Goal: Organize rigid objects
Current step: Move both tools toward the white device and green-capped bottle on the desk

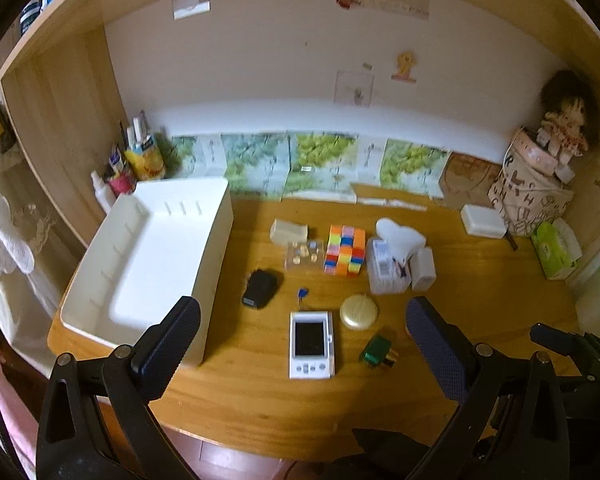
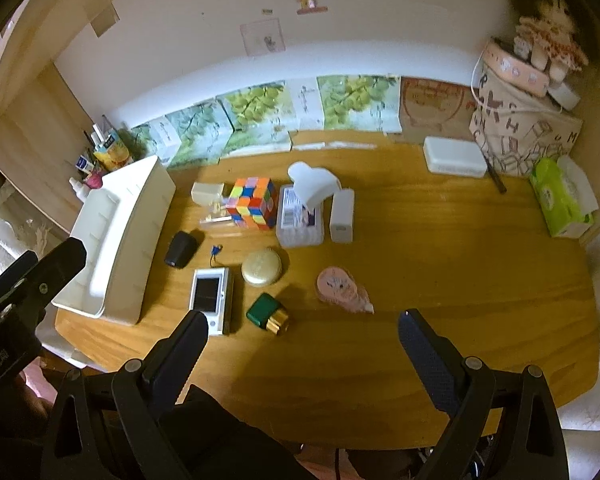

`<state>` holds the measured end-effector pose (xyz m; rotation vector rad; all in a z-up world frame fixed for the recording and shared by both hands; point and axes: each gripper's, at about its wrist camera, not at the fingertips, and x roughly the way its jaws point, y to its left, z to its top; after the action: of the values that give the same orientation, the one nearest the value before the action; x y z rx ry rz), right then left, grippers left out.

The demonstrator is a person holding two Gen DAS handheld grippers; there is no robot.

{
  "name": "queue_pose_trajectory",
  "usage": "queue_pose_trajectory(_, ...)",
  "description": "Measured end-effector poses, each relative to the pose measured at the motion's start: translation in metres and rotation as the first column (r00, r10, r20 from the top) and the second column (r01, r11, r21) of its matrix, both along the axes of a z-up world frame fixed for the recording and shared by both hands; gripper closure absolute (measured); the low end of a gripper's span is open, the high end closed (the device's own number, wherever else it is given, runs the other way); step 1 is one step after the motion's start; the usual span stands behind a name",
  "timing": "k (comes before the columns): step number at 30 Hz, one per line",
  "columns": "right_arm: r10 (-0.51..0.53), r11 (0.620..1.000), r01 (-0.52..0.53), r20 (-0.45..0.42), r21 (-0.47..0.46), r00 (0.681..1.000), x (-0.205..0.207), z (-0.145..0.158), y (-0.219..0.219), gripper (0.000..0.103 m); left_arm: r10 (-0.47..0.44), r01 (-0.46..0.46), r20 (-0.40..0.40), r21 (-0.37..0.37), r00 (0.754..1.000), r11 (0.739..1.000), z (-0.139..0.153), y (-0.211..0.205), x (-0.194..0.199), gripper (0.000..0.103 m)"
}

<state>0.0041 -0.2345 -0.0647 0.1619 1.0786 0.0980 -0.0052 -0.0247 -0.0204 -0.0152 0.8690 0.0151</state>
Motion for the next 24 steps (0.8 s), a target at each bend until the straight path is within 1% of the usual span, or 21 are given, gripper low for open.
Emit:
queue_pose_trajectory(6, 0.046, 0.998, -0.045, -0.026, 0.053, 0.999, -0.002, -0.015, -0.005, 0.006, 0.042, -0.04, -0.104, 0.023, 0.994, 0.999, -0.021, -0.005, -0.006, 0.001)
queue_pose_trajectory(9, 0.069, 0.996, -0.068, -0.024, 0.066, 0.997, -0.001, -0.021, -0.007, 0.006, 0.066, -0.064, -0.153, 0.016, 0.986, 0.998, -0.029, -0.001, -0.01, 0.001)
queue_pose_trajectory(11, 0.087, 0.993, -0.086, -0.011, 0.077, 0.996, -0.002, -0.023, -0.008, 0.006, 0.077, -0.08, -0.189, -0.005, 0.979, 0.997, -0.035, 0.004, -0.012, 0.001)
queue_pose_trajectory(13, 0.114, 0.991, -0.115, 0.021, 0.063, 0.993, -0.002, -0.022, -0.006, 0.006, 0.085, -0.091, -0.218, -0.018, 0.972, 0.996, -0.037, 0.007, -0.012, 0.001)
queue_pose_trajectory(16, 0.152, 0.988, -0.154, 0.064, 0.018, 0.986, -0.001, -0.017, -0.005, 0.006, 0.111, -0.12, -0.253, -0.02, 0.961, 0.993, -0.042, 0.012, -0.01, 0.001)
queue_pose_trajectory(19, 0.201, 0.979, -0.203, 0.126, 0.009, 0.971, 0.0, -0.013, -0.004, 0.006, 0.108, -0.121, -0.285, -0.027, 0.952, 0.992, -0.048, 0.013, -0.004, 0.001)
queue_pose_trajectory(22, 0.264, 0.964, -0.267, 0.184, -0.008, 0.947, 0.001, -0.014, 0.001, 0.006, 0.095, -0.113, -0.326, -0.038, 0.941, 0.993, -0.057, 0.013, 0.004, 0.001)
queue_pose_trajectory(24, 0.314, 0.949, -0.312, 0.22, -0.046, 0.924, 0.002, -0.016, 0.006, 0.006, 0.087, -0.11, -0.363, -0.043, 0.928, 0.993, -0.065, 0.013, 0.012, 0.001)
